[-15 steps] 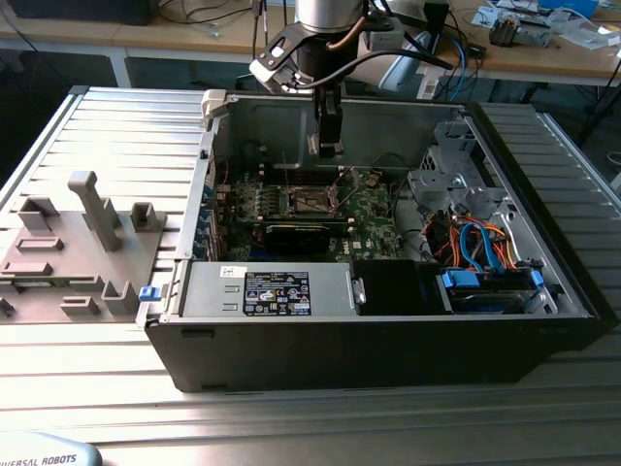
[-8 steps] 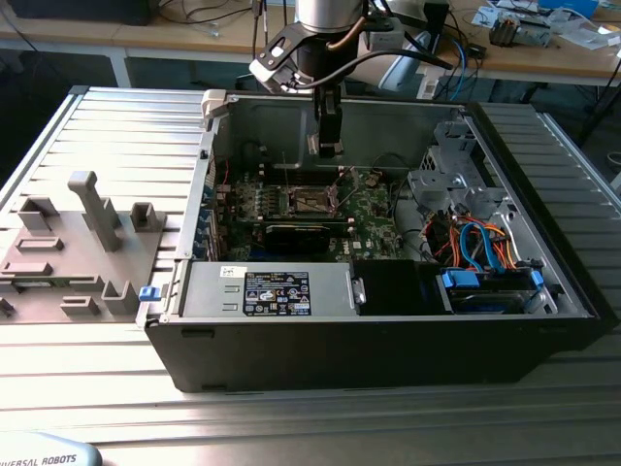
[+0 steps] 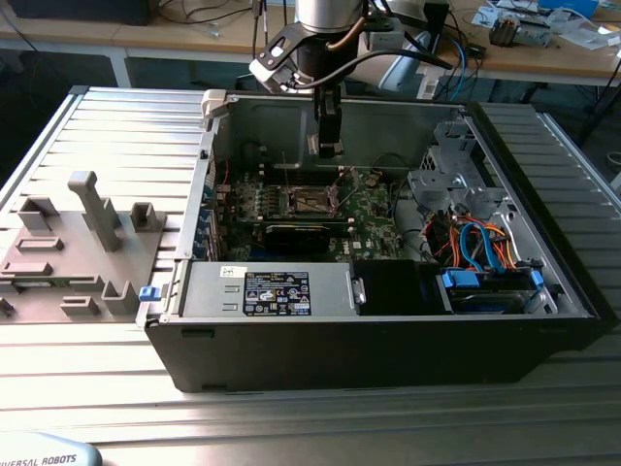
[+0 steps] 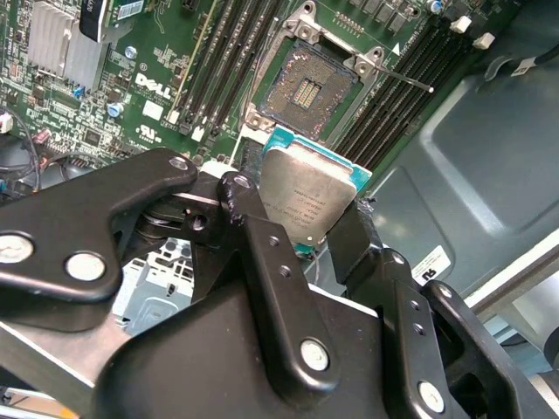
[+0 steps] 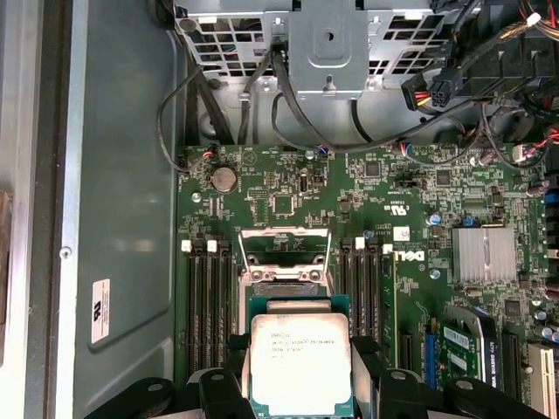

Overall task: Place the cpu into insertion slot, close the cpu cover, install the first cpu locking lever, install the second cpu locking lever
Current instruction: 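Place the cpu into insertion slot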

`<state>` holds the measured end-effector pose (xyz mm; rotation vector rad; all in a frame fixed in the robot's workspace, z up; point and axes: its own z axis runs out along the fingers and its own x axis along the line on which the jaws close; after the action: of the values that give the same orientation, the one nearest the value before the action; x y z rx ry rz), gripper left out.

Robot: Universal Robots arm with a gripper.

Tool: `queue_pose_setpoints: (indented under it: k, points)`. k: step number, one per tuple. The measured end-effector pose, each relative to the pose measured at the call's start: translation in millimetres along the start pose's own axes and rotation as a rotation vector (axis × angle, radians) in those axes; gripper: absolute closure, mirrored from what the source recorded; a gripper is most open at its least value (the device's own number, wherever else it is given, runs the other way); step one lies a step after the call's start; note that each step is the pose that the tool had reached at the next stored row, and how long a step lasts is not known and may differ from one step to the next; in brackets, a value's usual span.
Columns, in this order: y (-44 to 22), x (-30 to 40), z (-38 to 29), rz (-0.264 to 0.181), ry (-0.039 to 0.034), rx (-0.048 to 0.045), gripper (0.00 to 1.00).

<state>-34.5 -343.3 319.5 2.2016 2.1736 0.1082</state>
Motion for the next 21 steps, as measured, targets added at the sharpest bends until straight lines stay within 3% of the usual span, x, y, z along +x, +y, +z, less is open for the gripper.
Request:
queue_pose_setpoints:
  k: [21]
  points:
    - [0.0, 0.0, 0.2, 0.011, -0.0009, -0.0002, 0.46]
